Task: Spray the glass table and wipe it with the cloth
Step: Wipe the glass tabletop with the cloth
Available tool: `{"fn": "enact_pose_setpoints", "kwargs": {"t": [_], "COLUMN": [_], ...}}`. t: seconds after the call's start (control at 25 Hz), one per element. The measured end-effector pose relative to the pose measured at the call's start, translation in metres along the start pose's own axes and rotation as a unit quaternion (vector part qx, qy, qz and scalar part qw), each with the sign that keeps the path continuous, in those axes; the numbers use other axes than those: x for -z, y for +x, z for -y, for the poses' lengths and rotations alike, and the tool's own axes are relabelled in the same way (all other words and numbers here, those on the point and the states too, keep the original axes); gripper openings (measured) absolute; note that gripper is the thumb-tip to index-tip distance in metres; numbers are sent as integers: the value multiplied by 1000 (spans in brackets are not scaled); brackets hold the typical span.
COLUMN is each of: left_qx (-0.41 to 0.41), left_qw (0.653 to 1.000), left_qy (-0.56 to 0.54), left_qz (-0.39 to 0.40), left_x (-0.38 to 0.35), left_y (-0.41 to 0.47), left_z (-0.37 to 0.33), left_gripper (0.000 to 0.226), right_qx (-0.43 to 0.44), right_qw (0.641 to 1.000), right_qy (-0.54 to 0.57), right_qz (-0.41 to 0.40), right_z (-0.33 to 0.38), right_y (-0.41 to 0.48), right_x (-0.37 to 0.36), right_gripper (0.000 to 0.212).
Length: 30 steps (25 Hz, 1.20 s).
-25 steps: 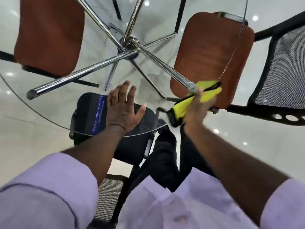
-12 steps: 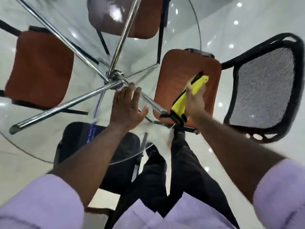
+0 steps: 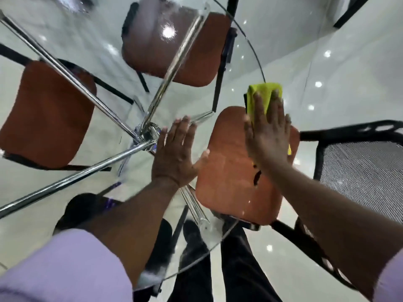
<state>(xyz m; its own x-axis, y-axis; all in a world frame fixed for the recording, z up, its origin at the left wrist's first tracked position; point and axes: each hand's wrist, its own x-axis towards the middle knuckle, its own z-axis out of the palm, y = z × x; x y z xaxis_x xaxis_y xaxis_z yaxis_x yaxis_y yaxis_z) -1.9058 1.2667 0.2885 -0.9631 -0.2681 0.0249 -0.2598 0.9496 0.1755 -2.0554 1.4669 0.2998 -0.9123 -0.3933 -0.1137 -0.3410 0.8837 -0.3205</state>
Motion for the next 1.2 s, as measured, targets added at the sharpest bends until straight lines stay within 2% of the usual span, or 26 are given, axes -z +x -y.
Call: {"fn": "enact_pose_setpoints", "kwargs": {"t": [0.08,0.12,0.16,0.2,0.24,0.28,0.32,0.36,0.4,0.44,0.48,0.52,0.6,0.64,0.68,0.72,0.76,0.8,0.84,0.88,0.96,1.08,1.2], "left_qx": [-1,0,1,4,5,5,7,11,12,12,11,11,9,10,10,8,6,7,8,6,5,-10,-13], "left_qw": [1000,1000,1000,1000,1000,1000,1000,1000,1000,1000,1000,1000,1000,1000,1000,1000,1000,1000,1000,1000,1000,1000,1000], "left_qy": [-5,-4,-2,-7,-12,-14,-15,-12,-9,-5,-3,-2,5,12,16,16,16,15,15,15,12,4,7], "left_qz": [-7,-1,7,9,3,-6,-11,-11,-11,-13,-12,-11,-12,-7,1,6,8,9,12,16,18,-2,5], "left_x": [4,5,5,4,2,-1,-2,-2,-1,-1,-1,-1,0,0,1,1,0,0,0,-1,-1,-1,-2], "left_y": [2,4,3,1,0,0,2,3,3,3,3,3,4,5,4,4,3,3,4,5,3,5,6], "left_z": [1,-1,-3,-3,-2,0,3,3,2,0,-1,-1,0,1,-1,-2,0,1,2,3,2,4,7], "left_gripper": [77,77,78,78,78,78,78,78,79,79,79,79,79,80,80,80,81,81,81,81,79,78,78], "right_qx": [160,275,387,472,512,502,442,342,249,216,239,325,544,588,566,473,337,197,83,-3,-92,-153,-187], "right_qw": [984,954,909,863,837,843,879,927,959,967,960,932,816,783,800,865,934,978,996,1000,993,979,952], "right_qy": [-73,-107,-139,-166,-187,-191,-177,-145,-124,-127,-138,-155,-193,-204,-200,-169,-117,-68,-22,20,77,135,241], "right_qz": [34,47,66,65,47,7,-30,-50,-52,-57,-55,-42,12,19,19,5,-12,-23,-17,-6,8,14,26], "right_z": [-1,-11,-25,-35,-39,-35,-24,-8,8,22,30,30,16,15,17,22,29,34,37,37,30,17,3], "right_y": [-13,-15,-3,26,65,108,146,171,180,178,170,164,170,188,206,217,219,214,203,185,137,52,-33], "right_x": [-3,1,5,10,14,13,11,10,8,4,2,2,10,13,12,11,8,6,6,8,16,20,13], "right_gripper": [65,64,62,60,58,57,57,58,60,62,62,61,57,55,53,53,53,54,56,58,62,67,65]}}
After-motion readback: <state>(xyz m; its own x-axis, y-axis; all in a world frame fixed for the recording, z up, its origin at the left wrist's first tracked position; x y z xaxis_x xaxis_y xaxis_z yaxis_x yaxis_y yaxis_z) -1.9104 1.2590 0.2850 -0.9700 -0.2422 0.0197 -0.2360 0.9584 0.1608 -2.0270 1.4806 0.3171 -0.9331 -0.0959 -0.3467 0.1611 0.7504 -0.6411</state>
